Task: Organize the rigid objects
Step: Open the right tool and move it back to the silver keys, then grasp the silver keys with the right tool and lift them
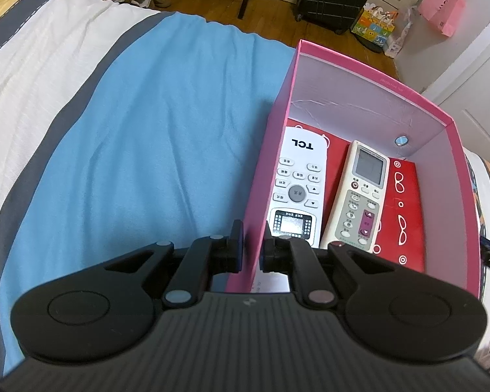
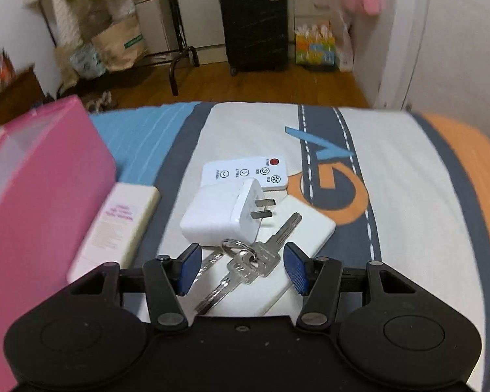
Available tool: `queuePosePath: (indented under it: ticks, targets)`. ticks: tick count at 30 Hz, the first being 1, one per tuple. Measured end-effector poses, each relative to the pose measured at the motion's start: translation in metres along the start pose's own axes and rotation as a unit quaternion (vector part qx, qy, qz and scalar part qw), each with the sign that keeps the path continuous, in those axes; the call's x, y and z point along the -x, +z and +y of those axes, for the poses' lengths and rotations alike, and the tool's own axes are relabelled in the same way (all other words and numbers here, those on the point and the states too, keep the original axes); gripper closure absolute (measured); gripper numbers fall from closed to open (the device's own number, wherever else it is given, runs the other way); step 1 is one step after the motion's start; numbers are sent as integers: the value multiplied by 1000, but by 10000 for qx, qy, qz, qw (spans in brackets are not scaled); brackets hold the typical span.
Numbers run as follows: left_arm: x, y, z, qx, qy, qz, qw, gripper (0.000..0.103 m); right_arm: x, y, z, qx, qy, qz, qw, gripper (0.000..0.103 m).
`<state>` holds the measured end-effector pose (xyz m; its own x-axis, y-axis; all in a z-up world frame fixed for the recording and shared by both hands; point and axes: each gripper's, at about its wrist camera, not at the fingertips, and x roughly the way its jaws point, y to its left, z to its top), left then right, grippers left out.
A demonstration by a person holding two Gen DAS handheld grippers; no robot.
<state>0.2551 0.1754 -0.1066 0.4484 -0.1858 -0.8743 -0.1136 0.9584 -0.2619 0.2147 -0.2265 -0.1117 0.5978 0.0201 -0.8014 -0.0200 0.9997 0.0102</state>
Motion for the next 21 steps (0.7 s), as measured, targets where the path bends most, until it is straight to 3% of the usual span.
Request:
queuePosePath:
  ticks: [4, 5, 9, 15, 21]
  targets:
    - [0, 0, 1, 12, 4, -2, 10000, 93, 7, -1, 3, 138, -146, -79, 9998, 72]
    - [0, 0, 1, 0, 13, -5, 10000, 93, 10, -1, 0, -5, -101, -101, 9999, 73]
    - [0, -1, -1, -27, 44, -11, 10000, 93, 27, -2, -7, -303, -83, -345, 9989, 73]
    - [0, -1, 0, -25, 51, -11, 10000, 93, 48, -5, -19, -910, 296, -520, 9941, 74]
    - [0, -1, 0, -25, 49, -10, 10000, 93, 67, -4, -21, -1080, 484, -794, 9898, 74]
